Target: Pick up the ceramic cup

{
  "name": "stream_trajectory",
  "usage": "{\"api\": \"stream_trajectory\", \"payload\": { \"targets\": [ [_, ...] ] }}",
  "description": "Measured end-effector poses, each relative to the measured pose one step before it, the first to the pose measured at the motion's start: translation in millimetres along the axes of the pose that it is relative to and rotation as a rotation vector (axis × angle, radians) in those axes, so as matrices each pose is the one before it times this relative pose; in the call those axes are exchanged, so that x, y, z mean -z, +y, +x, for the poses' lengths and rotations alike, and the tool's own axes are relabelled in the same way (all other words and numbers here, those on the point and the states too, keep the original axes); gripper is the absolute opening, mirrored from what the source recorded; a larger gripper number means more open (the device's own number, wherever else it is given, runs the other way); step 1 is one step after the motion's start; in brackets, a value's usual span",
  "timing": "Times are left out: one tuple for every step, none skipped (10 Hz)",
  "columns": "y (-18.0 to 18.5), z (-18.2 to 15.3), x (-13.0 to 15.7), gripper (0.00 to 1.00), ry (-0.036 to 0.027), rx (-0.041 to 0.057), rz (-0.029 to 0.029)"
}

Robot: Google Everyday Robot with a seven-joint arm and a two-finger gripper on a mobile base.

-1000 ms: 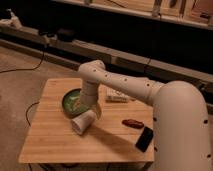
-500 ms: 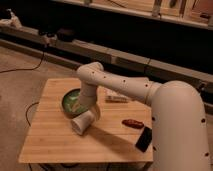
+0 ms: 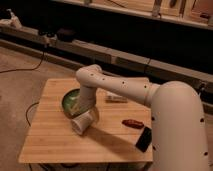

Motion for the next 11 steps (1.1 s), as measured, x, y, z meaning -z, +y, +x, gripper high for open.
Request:
{"api": "stream_trajectory", "payload": {
  "targets": [
    [1.56,-2.49,-5.8,0.8,-0.00757,-0.00877,-0.00565],
    [0.57,-0.88,-4.5,0.8,-0.0038,-0.01352,-0.0008],
    [-0.05,-0.27,-4.75,0.8,-0.00201,-0.01365,-0.00012],
    [0.19,0.95,-2.5,0.8,-0.00037,-0.00899,0.00174],
    [0.01,1.43,-3.43,0.8,-0.00002,-0.0095,0.00211],
    [-0.46,1.68,-3.72,0.8,0.00105,-0.00839,0.00272],
    [0.18,0.68,-2.76,0.8,0.00066,-0.0033,-0.00269],
    [1.01,0.75,-5.73,0.8,-0.00067,-0.0046,-0.00696],
    [0.82,-0.52,-6.89,0.8,-0.0045,-0.0029,-0.00813],
    [0.88,-1.24,-6.62,0.8,-0.00624,-0.00158,-0.00864],
    [1.14,-0.97,-6.65,0.8,-0.00522,-0.00116,-0.00925]
  ]
}}
